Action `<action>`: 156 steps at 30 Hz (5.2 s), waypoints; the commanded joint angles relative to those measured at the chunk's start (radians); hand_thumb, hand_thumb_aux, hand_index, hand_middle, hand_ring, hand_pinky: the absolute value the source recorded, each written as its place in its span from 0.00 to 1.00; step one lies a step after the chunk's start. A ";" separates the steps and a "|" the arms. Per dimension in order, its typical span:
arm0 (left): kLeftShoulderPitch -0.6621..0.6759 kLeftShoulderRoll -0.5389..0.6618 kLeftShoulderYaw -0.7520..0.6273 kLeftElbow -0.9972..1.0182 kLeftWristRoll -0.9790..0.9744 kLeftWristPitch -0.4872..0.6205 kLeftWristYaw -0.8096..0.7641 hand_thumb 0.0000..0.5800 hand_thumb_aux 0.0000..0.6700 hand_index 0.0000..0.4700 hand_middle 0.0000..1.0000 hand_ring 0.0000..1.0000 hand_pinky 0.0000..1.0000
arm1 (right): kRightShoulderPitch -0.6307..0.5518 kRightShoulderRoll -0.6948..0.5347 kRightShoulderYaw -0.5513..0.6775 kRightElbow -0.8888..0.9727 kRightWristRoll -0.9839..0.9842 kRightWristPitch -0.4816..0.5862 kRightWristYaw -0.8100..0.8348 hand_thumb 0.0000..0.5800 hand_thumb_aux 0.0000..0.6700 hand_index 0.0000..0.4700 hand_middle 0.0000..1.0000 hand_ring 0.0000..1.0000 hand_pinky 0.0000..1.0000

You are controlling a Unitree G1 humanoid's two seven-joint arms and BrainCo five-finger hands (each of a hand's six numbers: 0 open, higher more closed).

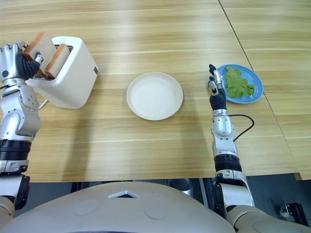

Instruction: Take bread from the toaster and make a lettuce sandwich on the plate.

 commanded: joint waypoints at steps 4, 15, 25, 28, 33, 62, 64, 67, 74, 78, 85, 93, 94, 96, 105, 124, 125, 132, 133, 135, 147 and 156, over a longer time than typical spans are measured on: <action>-0.030 -0.136 0.169 -0.284 -0.385 -0.277 -0.005 1.00 1.00 0.98 1.00 1.00 1.00 | -0.003 0.002 0.005 0.018 -0.004 0.007 -0.008 0.00 0.00 0.00 0.00 0.00 0.00; -0.053 -0.426 -0.185 0.004 -0.894 -0.222 -0.605 1.00 1.00 0.98 1.00 1.00 1.00 | -0.013 0.003 -0.002 0.020 0.007 0.011 -0.008 0.00 0.00 0.00 0.00 0.00 0.00; -0.167 -0.476 -0.387 0.547 -0.666 -0.248 -0.623 1.00 1.00 0.98 1.00 1.00 1.00 | -0.005 -0.002 -0.004 0.004 0.010 0.017 -0.006 0.00 0.00 0.00 0.00 0.00 0.00; -0.228 -0.503 -0.379 0.672 -0.632 -0.302 -0.571 1.00 1.00 0.98 1.00 1.00 1.00 | -0.003 -0.002 -0.001 0.001 0.009 0.018 -0.005 0.00 0.00 0.00 0.00 0.00 0.00; -0.293 -0.538 -0.370 0.793 -0.602 -0.385 -0.521 1.00 1.00 0.98 1.00 1.00 1.00 | 0.002 -0.005 0.001 -0.007 0.008 0.019 0.000 0.00 0.00 0.00 0.00 0.00 0.00; -0.109 -0.386 -0.362 0.167 -0.309 -0.120 -0.444 0.00 0.00 0.00 0.00 0.00 0.00 | -0.128 -0.647 0.108 0.084 -0.800 0.299 -0.347 0.00 0.00 0.00 0.00 0.00 0.00; -0.100 -0.398 -0.365 0.148 -0.318 -0.107 -0.457 0.00 0.00 0.00 0.00 0.00 0.00 | -0.239 -0.683 0.223 0.280 -0.892 0.345 -0.377 0.00 0.00 0.00 0.00 0.00 0.00; -0.091 -0.420 -0.375 0.146 -0.324 -0.099 -0.469 0.00 0.00 0.00 0.00 0.00 0.00 | -0.386 -0.675 0.362 0.533 -0.961 0.365 -0.406 0.00 0.00 0.00 0.00 0.00 0.00; -0.087 -0.437 -0.387 0.163 -0.316 -0.094 -0.478 0.00 0.00 0.00 0.00 0.00 0.00 | -0.515 -0.594 0.559 0.779 -0.992 0.408 -0.369 0.00 0.00 0.00 0.00 0.00 0.00; -0.083 -0.431 -0.385 0.156 -0.314 -0.091 -0.483 0.00 0.00 0.00 0.00 0.00 0.00 | -0.544 -0.556 0.624 0.819 -0.977 0.431 -0.329 0.00 0.00 0.00 0.00 0.00 0.00; -0.074 -0.430 -0.388 0.154 -0.308 -0.083 -0.485 0.00 0.00 0.00 0.00 0.00 0.00 | -0.564 -0.533 0.677 0.847 -0.952 0.464 -0.268 0.84 0.60 0.59 0.00 0.00 0.00; -0.064 -0.432 -0.390 0.158 -0.305 -0.080 -0.485 0.00 0.00 0.00 0.00 0.00 0.00 | -0.556 -0.535 0.698 0.848 -0.916 0.457 -0.251 1.00 1.00 0.98 0.00 0.00 0.00; -0.064 -0.432 -0.391 0.159 -0.303 -0.080 -0.483 0.00 0.00 0.00 0.00 0.00 0.00 | -0.555 -0.535 0.701 0.847 -0.911 0.454 -0.253 1.00 1.00 0.98 0.00 0.00 0.00; -0.064 -0.432 -0.392 0.162 -0.301 -0.079 -0.482 0.00 0.00 0.00 0.00 0.00 0.00 | -0.553 -0.537 0.705 0.845 -0.902 0.448 -0.259 1.00 1.00 0.98 0.00 0.00 0.00; -0.069 -0.441 -0.329 0.139 -0.340 -0.112 -0.432 0.00 0.00 0.00 0.00 0.00 0.00 | -0.550 -0.594 0.664 0.781 -0.810 0.343 -0.411 1.00 1.00 0.98 1.00 1.00 1.00; -0.123 -0.470 -0.103 0.294 -0.544 -0.309 -0.295 0.00 0.00 0.00 0.00 0.00 0.00 | -0.291 -0.461 0.484 -0.412 -0.757 0.409 -0.275 1.00 1.00 0.98 1.00 1.00 1.00; -0.125 -0.472 -0.103 0.304 -0.546 -0.315 -0.292 0.00 0.00 0.00 0.00 0.00 0.00 | -0.317 -0.422 0.502 -0.401 -0.777 0.414 -0.265 1.00 1.00 0.98 1.00 1.00 1.00; -0.136 -0.475 -0.119 0.350 -0.540 -0.338 -0.287 0.00 0.00 0.00 0.00 0.00 0.00 | -0.416 -0.223 0.661 -0.163 -0.883 0.391 -0.258 1.00 1.00 0.98 1.00 1.00 1.00; -0.135 -0.473 -0.122 0.351 -0.534 -0.338 -0.283 0.00 0.00 0.00 0.00 0.00 0.00 | -0.416 -0.208 0.683 -0.120 -0.894 0.384 -0.261 1.00 1.00 0.98 1.00 1.00 1.00; -0.134 -0.469 -0.128 0.358 -0.523 -0.340 -0.279 0.00 0.00 0.00 0.00 0.00 0.00 | -0.404 -0.191 0.717 -0.058 -0.907 0.366 -0.273 1.00 1.00 0.98 1.00 1.00 1.00; -0.131 -0.474 -0.156 0.388 -0.498 -0.343 -0.266 0.00 0.00 0.00 0.00 0.00 0.00 | -0.384 -0.224 0.748 0.145 -0.897 0.292 -0.320 1.00 1.00 0.98 1.00 1.00 1.00; -0.130 -0.472 -0.169 0.393 -0.489 -0.343 -0.264 0.00 0.00 0.00 0.00 0.00 0.00 | -0.390 -0.246 0.737 0.116 -0.905 0.288 -0.334 1.00 1.00 0.98 1.00 1.00 1.00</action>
